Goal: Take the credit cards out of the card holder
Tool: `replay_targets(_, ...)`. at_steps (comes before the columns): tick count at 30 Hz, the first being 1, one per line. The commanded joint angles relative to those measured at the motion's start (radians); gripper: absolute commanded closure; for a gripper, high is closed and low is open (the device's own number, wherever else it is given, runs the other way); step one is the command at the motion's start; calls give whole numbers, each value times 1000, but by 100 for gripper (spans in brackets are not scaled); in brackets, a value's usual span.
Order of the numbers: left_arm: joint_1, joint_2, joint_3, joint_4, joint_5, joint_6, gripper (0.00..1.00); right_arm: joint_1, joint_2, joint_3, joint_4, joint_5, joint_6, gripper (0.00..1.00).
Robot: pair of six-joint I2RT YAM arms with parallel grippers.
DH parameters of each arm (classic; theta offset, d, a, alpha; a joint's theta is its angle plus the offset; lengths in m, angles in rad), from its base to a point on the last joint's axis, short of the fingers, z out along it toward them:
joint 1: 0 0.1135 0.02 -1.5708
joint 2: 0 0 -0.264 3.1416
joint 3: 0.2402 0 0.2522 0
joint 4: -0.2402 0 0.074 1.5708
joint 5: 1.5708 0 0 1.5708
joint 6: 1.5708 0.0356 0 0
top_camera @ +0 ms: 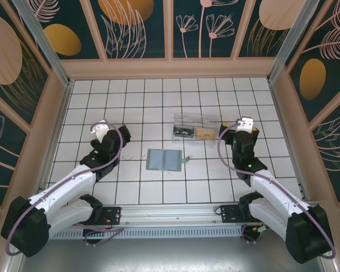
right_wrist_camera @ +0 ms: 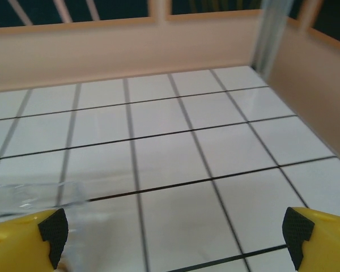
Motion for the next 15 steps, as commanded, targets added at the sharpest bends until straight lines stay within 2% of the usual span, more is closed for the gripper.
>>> replay_targets(1, 70, 29, -6, 118, -196, 205, 1, -89, 88, -42, 226, 15, 28, 1)
replay_targets(3, 126, 52, -27, 198, -234, 247, 1, -175, 158, -55, 273, -85, 57, 1)
replay_targets(6, 193, 110, -78, 411, -287, 389, 1, -272, 246, -54, 330, -136, 94, 1)
replay_targets(8, 258, 165, -85, 472, -222, 418, 1, -313, 285, -58, 390, -168, 112, 1)
replay_targets(11, 340, 256, -109, 562, -186, 340, 1, -331, 331, -83, 537, -221, 73, 1)
replay_targets(15, 395, 333, -190, 818, 15, 406, 1, -350, 418, -137, 744, -300, 19, 1)
